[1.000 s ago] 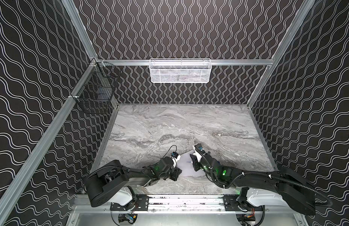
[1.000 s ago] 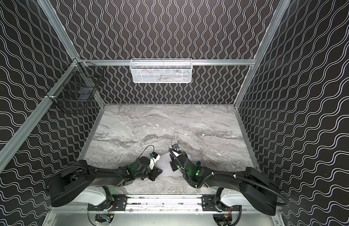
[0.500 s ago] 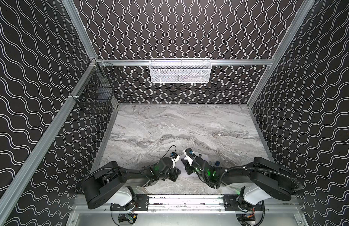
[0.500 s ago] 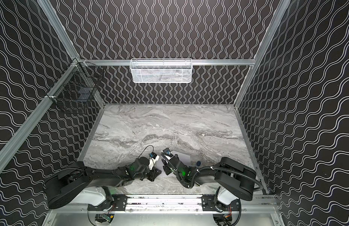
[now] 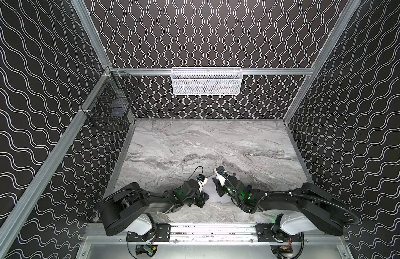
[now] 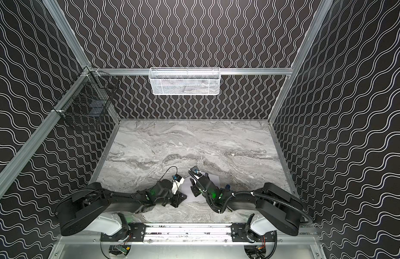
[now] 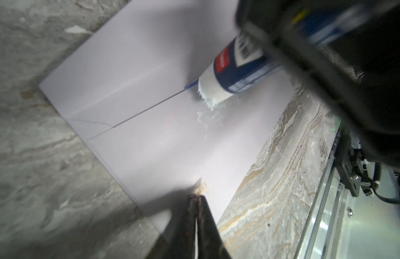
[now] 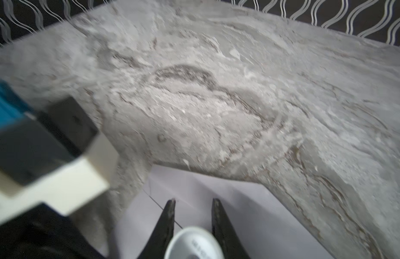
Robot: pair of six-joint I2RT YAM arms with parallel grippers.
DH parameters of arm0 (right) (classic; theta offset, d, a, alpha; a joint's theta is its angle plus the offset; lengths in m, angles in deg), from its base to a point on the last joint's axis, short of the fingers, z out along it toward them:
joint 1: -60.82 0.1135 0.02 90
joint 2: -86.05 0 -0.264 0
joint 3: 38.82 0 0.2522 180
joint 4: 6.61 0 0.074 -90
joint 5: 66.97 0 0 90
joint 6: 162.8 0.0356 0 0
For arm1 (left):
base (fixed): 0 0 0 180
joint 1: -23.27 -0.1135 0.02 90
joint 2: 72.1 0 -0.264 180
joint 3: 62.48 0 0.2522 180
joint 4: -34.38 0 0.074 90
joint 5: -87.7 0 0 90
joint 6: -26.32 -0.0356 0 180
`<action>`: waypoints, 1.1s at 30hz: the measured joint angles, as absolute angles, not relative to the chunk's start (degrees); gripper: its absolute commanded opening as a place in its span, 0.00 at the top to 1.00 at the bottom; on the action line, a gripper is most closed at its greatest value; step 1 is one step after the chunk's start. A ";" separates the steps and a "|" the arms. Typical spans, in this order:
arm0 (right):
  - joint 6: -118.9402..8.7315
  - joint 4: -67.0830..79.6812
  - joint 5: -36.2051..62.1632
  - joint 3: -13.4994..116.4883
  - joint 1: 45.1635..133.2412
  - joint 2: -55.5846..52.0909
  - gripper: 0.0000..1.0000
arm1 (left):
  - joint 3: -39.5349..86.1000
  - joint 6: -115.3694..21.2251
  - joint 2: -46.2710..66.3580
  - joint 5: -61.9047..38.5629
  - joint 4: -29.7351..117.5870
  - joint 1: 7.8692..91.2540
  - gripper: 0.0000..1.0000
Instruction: Place the letter into the envelope and seal it
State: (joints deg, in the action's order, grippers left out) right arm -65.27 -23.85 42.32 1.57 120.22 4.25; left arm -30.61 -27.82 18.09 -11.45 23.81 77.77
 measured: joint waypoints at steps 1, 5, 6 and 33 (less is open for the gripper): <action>-65.08 -24.44 41.60 1.95 120.32 4.41 1.00 | -30.89 -27.80 17.00 -11.32 24.90 77.77 0.89; -62.91 -27.75 38.21 3.04 120.89 1.81 1.00 | -31.16 -27.65 16.10 -10.77 26.26 77.77 0.90; -62.70 -28.58 37.42 2.99 121.07 0.47 1.00 | -31.11 -27.65 16.24 -10.77 26.21 77.77 0.90; -63.20 -30.04 37.91 2.30 118.66 -1.06 1.00 | -31.27 -27.98 13.18 -8.91 28.53 77.77 0.68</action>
State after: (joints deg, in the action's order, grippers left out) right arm -63.20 -30.04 37.91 2.30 118.66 -1.06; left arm -31.27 -27.98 13.18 -8.91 28.53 77.77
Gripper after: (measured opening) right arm 0.259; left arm 0.264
